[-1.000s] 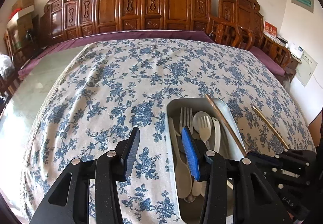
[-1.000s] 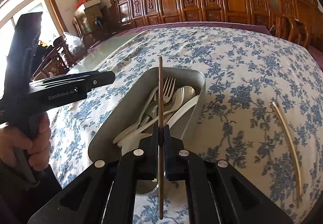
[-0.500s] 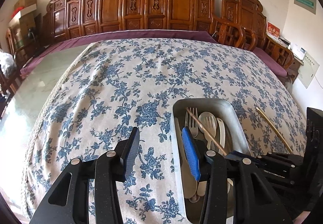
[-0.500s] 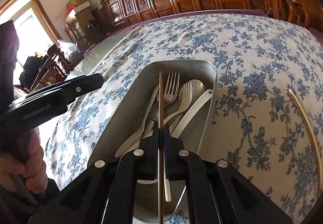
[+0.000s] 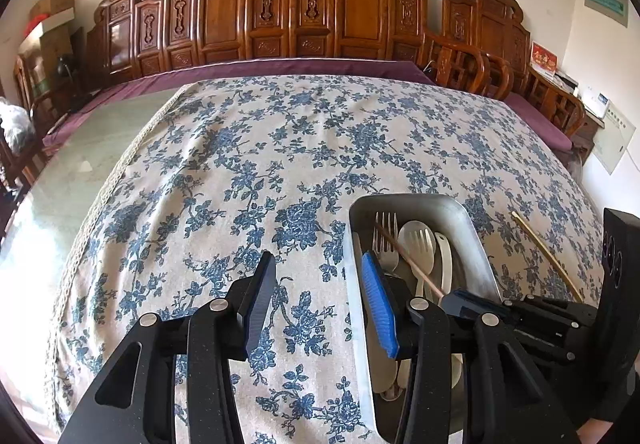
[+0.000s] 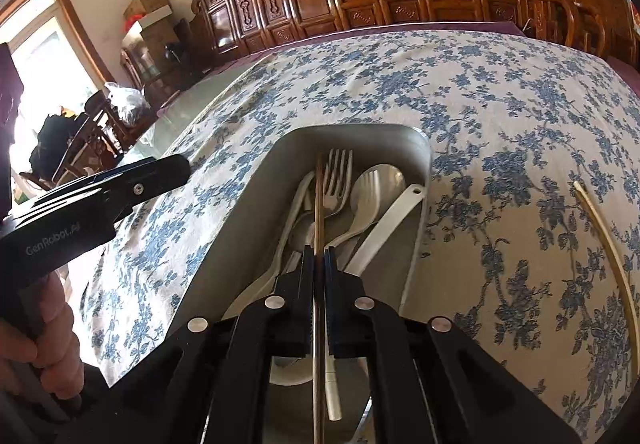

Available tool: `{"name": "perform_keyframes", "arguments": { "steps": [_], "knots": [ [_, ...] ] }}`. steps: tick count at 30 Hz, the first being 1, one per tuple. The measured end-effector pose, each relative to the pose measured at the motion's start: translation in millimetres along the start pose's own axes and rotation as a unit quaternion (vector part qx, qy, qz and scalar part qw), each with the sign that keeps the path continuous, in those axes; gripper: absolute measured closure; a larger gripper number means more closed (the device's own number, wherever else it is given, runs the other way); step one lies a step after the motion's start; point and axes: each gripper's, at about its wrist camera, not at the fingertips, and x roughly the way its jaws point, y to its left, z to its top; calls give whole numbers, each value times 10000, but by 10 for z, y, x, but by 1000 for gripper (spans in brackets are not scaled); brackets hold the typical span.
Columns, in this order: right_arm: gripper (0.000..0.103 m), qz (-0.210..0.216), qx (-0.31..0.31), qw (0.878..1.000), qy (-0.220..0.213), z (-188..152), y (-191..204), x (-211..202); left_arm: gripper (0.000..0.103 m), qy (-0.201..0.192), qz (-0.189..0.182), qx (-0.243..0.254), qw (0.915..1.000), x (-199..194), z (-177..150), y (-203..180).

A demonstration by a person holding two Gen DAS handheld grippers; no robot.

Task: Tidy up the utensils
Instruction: 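Lower the wooden chopstick into the tray and open the right gripper, then grasp a wooden chopstick lying on the cloth with the right gripper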

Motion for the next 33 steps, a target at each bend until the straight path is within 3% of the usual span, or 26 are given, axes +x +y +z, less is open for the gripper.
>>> {"name": "perform_keyframes", "arguments": {
  "steps": [5, 11, 16, 20, 22, 25, 27, 33],
  "knots": [
    [94, 230, -119, 9997, 22, -32, 102, 8, 60, -11, 45, 22, 10000, 9, 0, 8],
    [94, 199, -315, 9992, -107, -21, 88, -132, 60, -14, 34, 18, 10000, 14, 0, -6],
    [94, 77, -528, 9982, -275, 33, -100, -448, 51, -80, -83, 37, 9999, -14, 20, -110],
    [94, -194, -627, 9972, -360, 103, -412, -746, 41, -124, -211, 86, 9997, -32, 21, -244],
    [94, -398, -662, 9964, -351, 125, -609, -860, 29, -143, -276, 114, 9995, -42, 4, -332],
    [85, -691, -785, 9941, -275, 101, -845, -951, 23, -149, -366, 207, 9990, -42, -27, -483],
    [85, -891, -865, 9921, -201, 63, -1040, -1000, 18, -168, -398, 270, 9987, -44, -41, -580],
    [85, -1242, -700, 9898, -16, -102, -1613, -979, 18, -165, -520, 418, 9976, -53, -88, -847]
  ]
}}
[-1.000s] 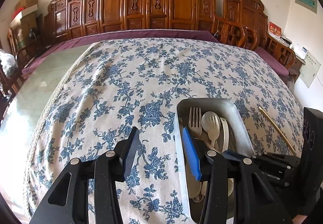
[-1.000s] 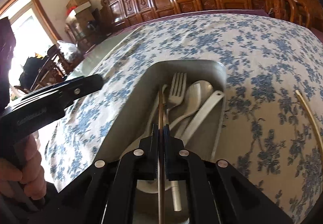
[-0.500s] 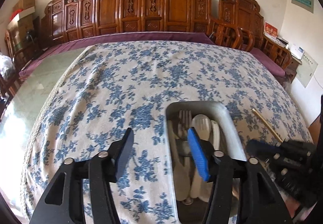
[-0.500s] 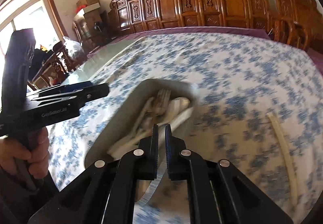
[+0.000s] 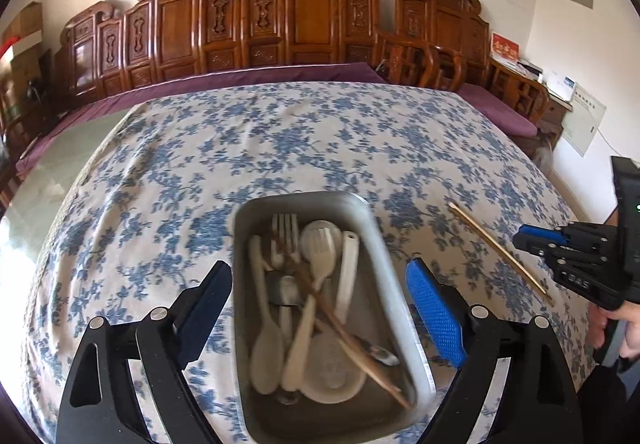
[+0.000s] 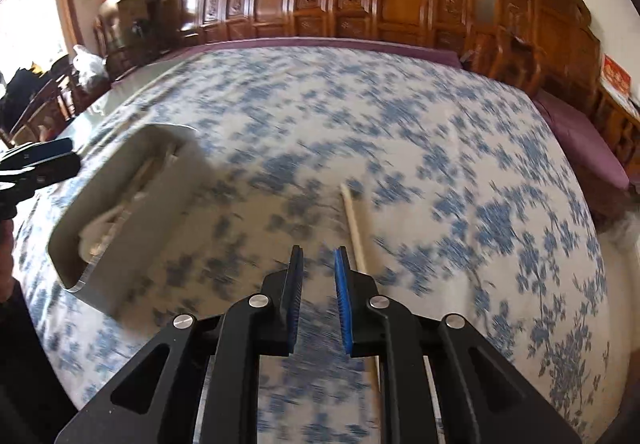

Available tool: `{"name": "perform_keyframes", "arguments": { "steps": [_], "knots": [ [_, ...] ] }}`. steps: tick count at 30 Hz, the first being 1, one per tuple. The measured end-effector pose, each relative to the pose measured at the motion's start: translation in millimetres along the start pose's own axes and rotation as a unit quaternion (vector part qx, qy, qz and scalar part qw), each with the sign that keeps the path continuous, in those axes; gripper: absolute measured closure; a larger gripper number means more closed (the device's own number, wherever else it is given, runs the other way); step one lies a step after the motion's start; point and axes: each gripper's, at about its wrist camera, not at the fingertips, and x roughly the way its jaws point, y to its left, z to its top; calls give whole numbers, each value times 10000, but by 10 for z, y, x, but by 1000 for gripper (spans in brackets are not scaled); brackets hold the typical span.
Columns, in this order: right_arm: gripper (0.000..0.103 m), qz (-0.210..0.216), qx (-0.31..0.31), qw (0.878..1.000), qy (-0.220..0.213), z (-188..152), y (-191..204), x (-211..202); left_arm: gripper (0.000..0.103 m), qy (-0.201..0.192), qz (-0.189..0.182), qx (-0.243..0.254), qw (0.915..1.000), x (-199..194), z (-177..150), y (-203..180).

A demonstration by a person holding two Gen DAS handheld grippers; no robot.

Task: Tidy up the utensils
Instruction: 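Grasp a wooden chopstick lying on the cloth with the right gripper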

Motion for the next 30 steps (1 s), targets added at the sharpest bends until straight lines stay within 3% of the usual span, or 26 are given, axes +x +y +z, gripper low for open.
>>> {"name": "perform_keyframes", "arguments": {
  "steps": [10, 26, 30],
  "knots": [
    [85, 0, 210, 9994, 266, -196, -330, 259, 18, 24, -76, 251, 9997, 31, -46, -310],
    [86, -36, 5, 9987, 509, -259, -353, 300, 18, 141, -73, 468, 9988, 35, -130, -642],
    [96, -108, -66, 9985, 532, -270, -373, 289, 18, 186, -50, 568, 9982, 41, -148, -771]
  ]
}}
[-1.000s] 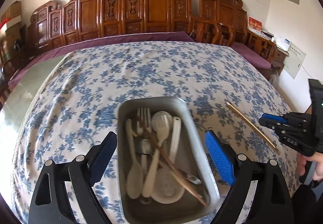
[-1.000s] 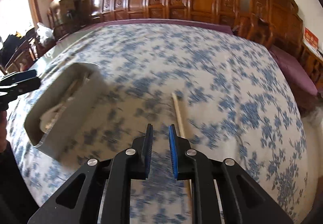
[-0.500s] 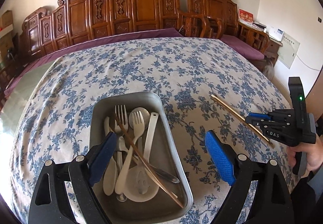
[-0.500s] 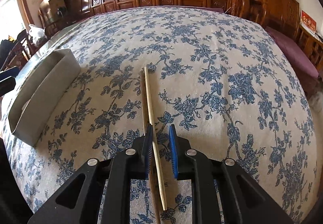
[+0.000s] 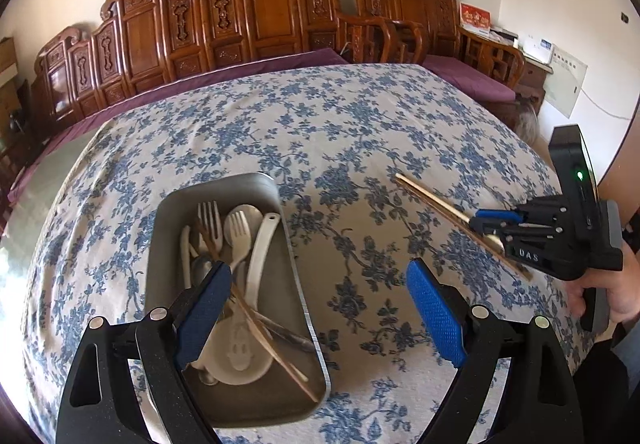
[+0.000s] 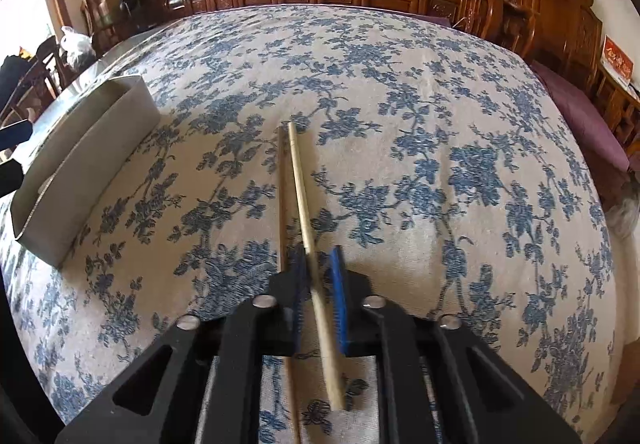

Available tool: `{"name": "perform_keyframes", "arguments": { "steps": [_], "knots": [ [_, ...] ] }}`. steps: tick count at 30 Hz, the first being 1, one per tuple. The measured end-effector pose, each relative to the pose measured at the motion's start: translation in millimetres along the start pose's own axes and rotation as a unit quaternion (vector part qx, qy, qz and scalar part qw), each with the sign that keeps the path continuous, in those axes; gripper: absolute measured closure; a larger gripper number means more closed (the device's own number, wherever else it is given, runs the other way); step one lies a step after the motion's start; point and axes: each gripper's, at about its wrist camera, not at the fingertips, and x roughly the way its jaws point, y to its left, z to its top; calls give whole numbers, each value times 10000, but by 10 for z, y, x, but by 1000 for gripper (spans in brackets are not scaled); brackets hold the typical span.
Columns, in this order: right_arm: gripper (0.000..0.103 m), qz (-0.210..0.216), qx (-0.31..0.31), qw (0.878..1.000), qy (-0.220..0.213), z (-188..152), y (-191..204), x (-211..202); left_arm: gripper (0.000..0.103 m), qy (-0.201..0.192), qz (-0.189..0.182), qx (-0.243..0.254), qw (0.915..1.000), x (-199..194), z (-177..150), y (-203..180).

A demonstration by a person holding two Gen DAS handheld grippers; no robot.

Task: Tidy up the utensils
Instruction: 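Grasp a wooden chopstick lying on the cloth with the right gripper, then grasp the last wooden chopstick with the left gripper while the right gripper holds its chopstick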

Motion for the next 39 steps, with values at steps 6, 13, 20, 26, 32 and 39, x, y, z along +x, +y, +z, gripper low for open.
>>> {"name": "perform_keyframes", "arguments": {
  "steps": [6, 13, 20, 26, 32, 39],
  "knots": [
    [97, 79, 234, 9997, -55, -36, -167, -56, 18, 64, -18, 109, 9999, 33, 15, -229],
    [97, 37, 678, 9972, -298, -65, -478, -165, 18, 235, -147, 196, 9994, 274, 129, -542],
    [97, 9, 1099, 9930, -443, -77, -729, -211, 18, 457, -288, 189, 9984, 624, 262, -801],
    [97, 4, 1281, 9903, -542, -86, -829, -244, 18, 592, -342, 270, 9973, 864, 335, -1032],
    [97, 38, 1399, 9880, -655, -76, -888, -292, 18, 731, -386, 366, 9959, 1060, 359, -1209],
    [97, 90, 1454, 9867, -717, -63, -892, -317, 18, 938, -266, 512, 9939, 1260, 335, -1322]
  ]
}}
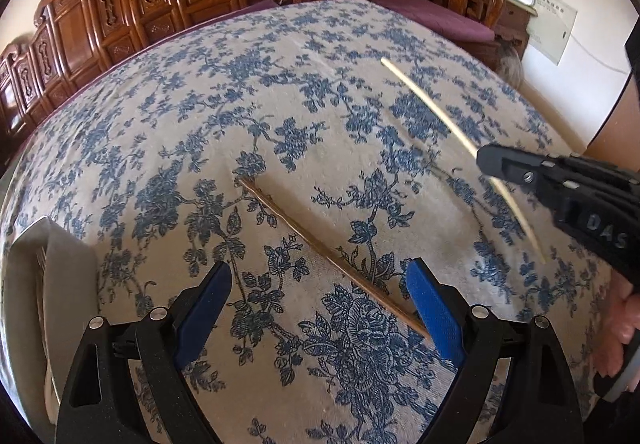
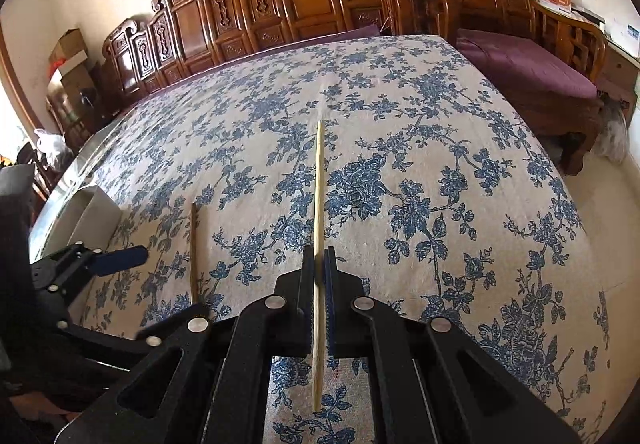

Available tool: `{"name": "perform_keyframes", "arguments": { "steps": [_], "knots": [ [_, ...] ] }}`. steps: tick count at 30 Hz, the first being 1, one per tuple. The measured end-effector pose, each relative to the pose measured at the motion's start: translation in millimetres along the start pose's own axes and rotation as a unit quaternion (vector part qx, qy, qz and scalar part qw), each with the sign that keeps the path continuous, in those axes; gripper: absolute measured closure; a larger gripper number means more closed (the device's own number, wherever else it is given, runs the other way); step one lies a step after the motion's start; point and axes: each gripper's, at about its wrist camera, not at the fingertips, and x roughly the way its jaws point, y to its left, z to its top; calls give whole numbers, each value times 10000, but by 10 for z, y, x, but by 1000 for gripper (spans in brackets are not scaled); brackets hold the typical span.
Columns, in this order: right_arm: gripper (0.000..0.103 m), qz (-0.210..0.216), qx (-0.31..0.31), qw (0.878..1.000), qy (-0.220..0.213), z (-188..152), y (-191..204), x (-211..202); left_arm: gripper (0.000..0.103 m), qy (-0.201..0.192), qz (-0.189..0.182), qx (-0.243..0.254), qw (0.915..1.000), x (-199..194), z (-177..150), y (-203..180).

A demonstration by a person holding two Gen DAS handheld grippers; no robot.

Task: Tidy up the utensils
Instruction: 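Grasp the last wooden chopstick with the left gripper while the right gripper holds its chopstick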

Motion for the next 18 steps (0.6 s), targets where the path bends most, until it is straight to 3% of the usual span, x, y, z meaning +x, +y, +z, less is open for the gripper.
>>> {"name": "perform_keyframes", "arguments": {
  "steps": [2, 5, 8, 10, 14, 15, 18],
  "knots": [
    [97, 11, 2, 10000, -2, 2, 3, 0, 21, 191, -93, -22, 9998, 51, -25, 13],
    [97, 21, 1, 10000, 2, 3, 16, 0, 36, 181, -180, -81, 9996, 5, -67, 74],
    [97, 36, -22, 10000, 12, 2, 48, 11, 55, 179, -175, -120, 9996, -43, -117, 144],
    [97, 24, -63, 10000, 12, 0, 83, 10, 73, 204, -160, -143, 9996, -65, -137, 195],
    [97, 21, -89, 10000, 27, -4, 125, 11, 90, 313, -155, -202, 9992, -118, -200, 310],
    [97, 46, -89, 9999, 29, -2, 139, 13, 99, 325, -151, -206, 9991, -134, -219, 322],
    [97, 151, -67, 9998, 62, -3, 185, 21, 99, 369, -197, -262, 9988, -189, -305, 393]
  ]
}}
